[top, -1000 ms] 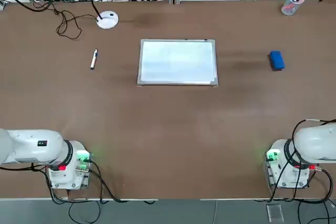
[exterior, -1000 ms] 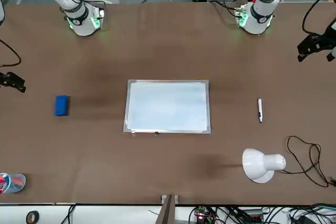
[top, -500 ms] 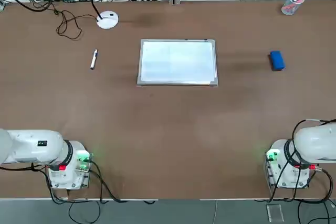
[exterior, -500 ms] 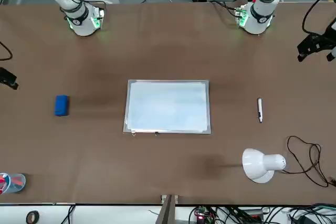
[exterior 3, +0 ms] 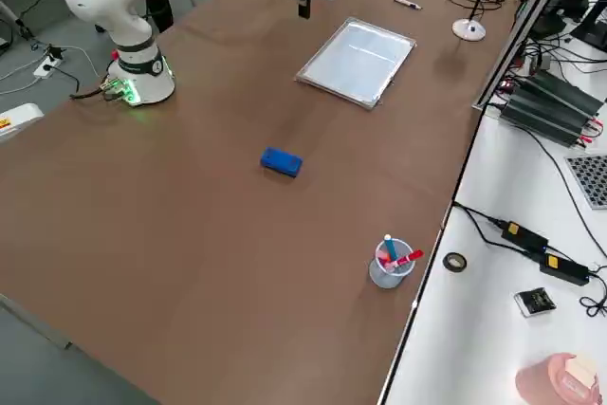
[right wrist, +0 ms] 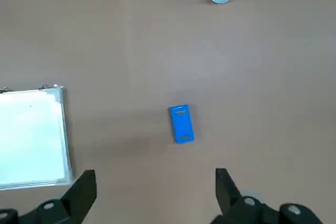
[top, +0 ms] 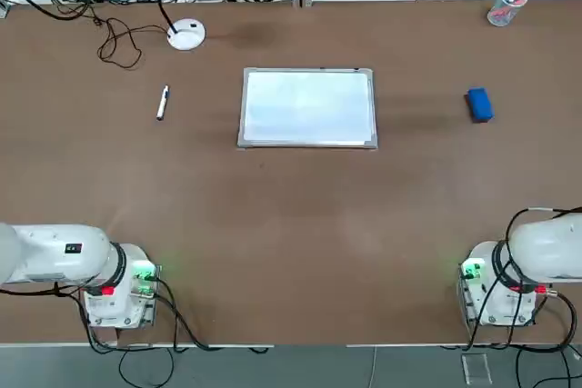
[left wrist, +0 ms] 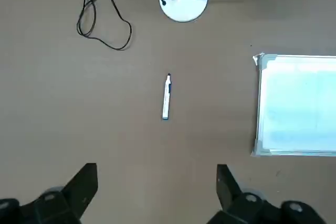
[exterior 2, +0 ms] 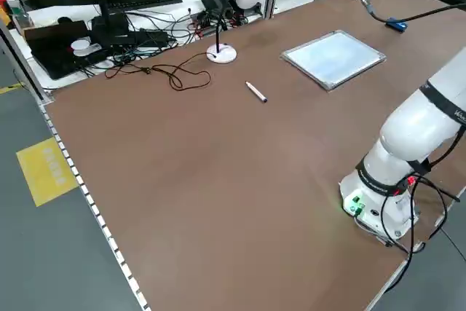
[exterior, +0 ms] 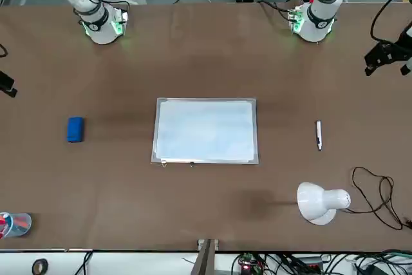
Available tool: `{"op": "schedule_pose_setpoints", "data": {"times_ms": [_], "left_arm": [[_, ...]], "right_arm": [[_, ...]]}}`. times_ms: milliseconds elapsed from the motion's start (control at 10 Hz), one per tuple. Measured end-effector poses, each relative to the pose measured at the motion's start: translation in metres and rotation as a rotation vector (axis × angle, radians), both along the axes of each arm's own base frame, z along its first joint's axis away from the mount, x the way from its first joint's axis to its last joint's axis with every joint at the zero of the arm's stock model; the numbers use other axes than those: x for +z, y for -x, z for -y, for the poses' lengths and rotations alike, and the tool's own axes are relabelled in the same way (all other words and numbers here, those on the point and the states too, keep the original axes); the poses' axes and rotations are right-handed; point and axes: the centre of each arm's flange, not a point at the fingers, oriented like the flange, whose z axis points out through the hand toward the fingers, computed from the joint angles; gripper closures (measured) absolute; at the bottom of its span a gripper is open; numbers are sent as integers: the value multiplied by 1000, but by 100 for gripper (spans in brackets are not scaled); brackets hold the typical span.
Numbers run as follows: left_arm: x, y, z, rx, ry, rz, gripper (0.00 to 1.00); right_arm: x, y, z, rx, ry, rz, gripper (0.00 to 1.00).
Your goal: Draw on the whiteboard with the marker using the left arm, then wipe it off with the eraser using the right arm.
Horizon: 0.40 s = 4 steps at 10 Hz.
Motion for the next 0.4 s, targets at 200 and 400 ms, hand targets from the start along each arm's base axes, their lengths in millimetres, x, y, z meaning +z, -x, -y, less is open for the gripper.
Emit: {"op": "schedule_pose_setpoints", "data": {"times_ms": [200,400], "left_arm": [[0,0,0,0,0,0,0],[0,0,1,-1,0,0,0]], "right_arm": [[1,0,4,-13,0,-1,0],[2,1,13,-30,-1,-1,0]]}}
